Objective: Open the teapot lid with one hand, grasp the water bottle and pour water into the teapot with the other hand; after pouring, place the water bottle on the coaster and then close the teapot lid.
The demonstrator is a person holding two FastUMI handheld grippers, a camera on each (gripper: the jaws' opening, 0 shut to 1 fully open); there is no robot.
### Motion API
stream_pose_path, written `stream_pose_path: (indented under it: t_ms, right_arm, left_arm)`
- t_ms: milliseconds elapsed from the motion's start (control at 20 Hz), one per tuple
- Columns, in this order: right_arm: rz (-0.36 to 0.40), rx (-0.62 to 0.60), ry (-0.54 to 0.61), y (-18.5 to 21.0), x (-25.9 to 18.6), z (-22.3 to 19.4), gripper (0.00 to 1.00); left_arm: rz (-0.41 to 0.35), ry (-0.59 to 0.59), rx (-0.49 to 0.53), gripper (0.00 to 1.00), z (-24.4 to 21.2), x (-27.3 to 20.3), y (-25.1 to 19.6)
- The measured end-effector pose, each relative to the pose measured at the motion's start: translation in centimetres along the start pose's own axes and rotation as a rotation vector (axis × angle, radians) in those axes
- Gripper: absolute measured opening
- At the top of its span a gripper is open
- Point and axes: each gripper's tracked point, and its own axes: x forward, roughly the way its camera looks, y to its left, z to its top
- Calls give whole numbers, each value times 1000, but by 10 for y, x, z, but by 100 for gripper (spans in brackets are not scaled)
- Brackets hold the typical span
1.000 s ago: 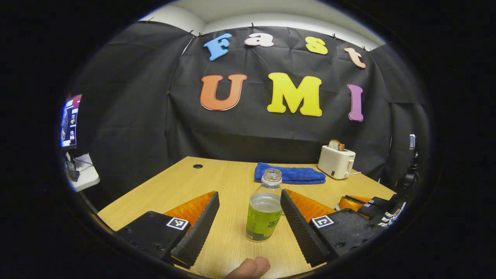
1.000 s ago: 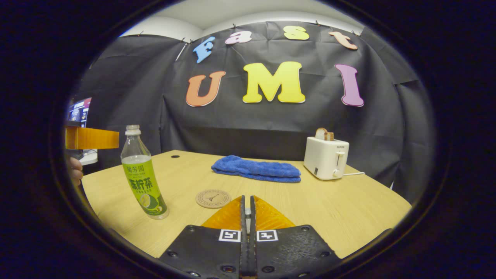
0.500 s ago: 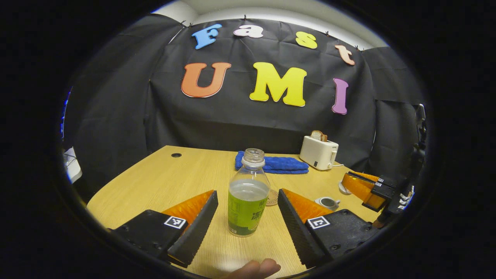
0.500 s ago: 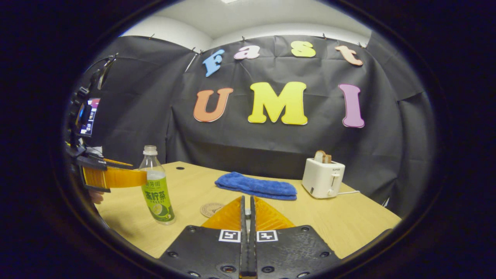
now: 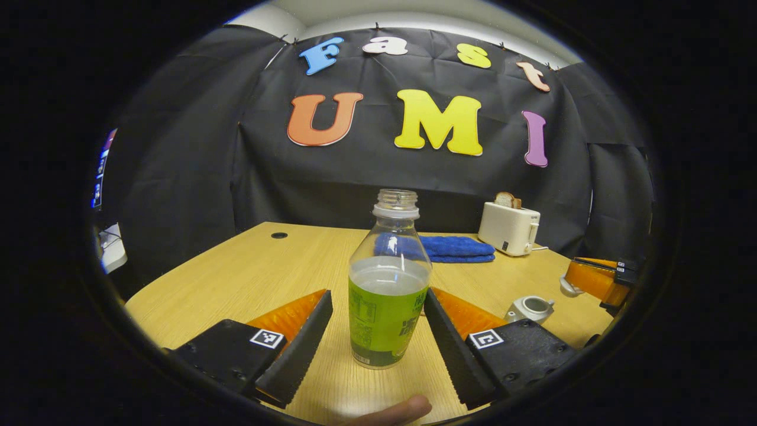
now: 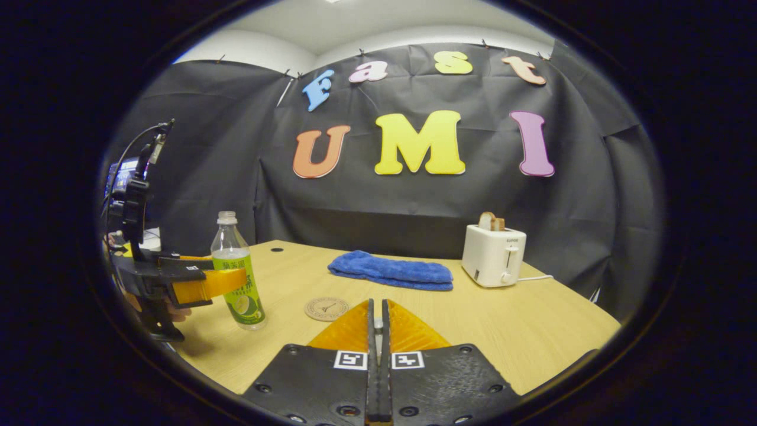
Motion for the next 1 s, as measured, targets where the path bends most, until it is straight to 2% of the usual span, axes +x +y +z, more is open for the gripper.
stream_pose_path:
  t_ms: [100,150,300,400,450,600,800,1000]
  right_arm:
    - [0,2,2,-3,-1,0,0]
    - [0,1,2,-5,-1,0,0]
    - [-3,2,-5,-10,-5,0,0]
    - [-9,10,-3,-15,-8,-2,0]
    - [-9,16,2,-17,-9,-3,0]
    - [-21,27,0,-28,-17,-3,0]
    - [-38,41,-1,-42,-24,-4,0]
    - [-55,42,1,-56,-28,-7,0]
  left_arm:
    - [21,-44,40,96,5,5,1]
    - [31,-29,69,94,-2,10,1]
    - [9,-37,125,92,-6,16,-3]
    - [17,-32,113,88,-9,19,0]
    - [18,-40,110,81,-8,20,-1]
    - [40,-27,126,78,-6,15,-3]
    - [99,-32,232,77,13,3,-5]
    - [82,19,373,77,13,-1,-22]
